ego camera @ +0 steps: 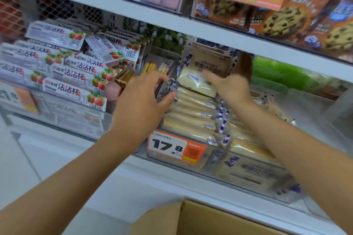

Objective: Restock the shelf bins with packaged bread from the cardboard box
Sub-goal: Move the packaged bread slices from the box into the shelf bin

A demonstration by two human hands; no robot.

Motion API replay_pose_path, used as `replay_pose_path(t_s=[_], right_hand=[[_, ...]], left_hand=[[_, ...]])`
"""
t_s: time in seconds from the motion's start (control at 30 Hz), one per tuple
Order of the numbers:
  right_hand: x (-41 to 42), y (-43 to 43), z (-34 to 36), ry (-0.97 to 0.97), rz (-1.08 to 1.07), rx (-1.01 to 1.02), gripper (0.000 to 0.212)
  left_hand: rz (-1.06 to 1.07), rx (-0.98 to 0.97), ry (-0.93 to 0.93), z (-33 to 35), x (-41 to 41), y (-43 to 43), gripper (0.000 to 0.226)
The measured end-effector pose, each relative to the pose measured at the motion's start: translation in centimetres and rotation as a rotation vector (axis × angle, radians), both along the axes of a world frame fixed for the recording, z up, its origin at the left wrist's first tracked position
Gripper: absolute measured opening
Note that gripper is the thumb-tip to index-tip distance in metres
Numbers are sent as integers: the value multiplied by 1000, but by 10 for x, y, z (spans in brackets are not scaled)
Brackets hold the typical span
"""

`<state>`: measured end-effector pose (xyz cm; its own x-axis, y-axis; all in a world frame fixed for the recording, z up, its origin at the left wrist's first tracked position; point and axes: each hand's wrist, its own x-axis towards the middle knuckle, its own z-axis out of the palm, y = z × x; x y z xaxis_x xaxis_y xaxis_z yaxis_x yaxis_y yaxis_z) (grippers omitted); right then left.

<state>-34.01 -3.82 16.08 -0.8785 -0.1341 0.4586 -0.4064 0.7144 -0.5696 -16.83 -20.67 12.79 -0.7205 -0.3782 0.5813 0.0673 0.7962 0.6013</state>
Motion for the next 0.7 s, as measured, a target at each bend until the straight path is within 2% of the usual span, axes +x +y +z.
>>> replay_pose_path(t_s=[0.07, 0.1, 0.17, 0.3, 0.47, 0.57, 0.7], right_hand=[[11, -1, -4, 322, 89, 307, 107], [12, -4, -4, 413, 140, 450, 99], [3, -9, -4, 438, 186, 597, 88], [-1, -19, -6, 381, 172, 567, 83], [27, -12, 6, 270, 194, 575, 89], [57, 2, 7, 163, 244, 510, 78], [101, 33, 8, 145, 304, 357, 54]], left_hand=[[4, -2, -1, 0, 0, 1, 35], [6, -5, -3, 0, 0, 1, 35], [5, -9, -1, 0, 1, 0, 34], [-1, -11, 7, 0, 1, 0, 34], [-21, 9, 19, 1, 2, 1, 35], [23, 4, 58, 2, 6, 6, 34], [133, -80, 5, -2, 27, 25, 34]])
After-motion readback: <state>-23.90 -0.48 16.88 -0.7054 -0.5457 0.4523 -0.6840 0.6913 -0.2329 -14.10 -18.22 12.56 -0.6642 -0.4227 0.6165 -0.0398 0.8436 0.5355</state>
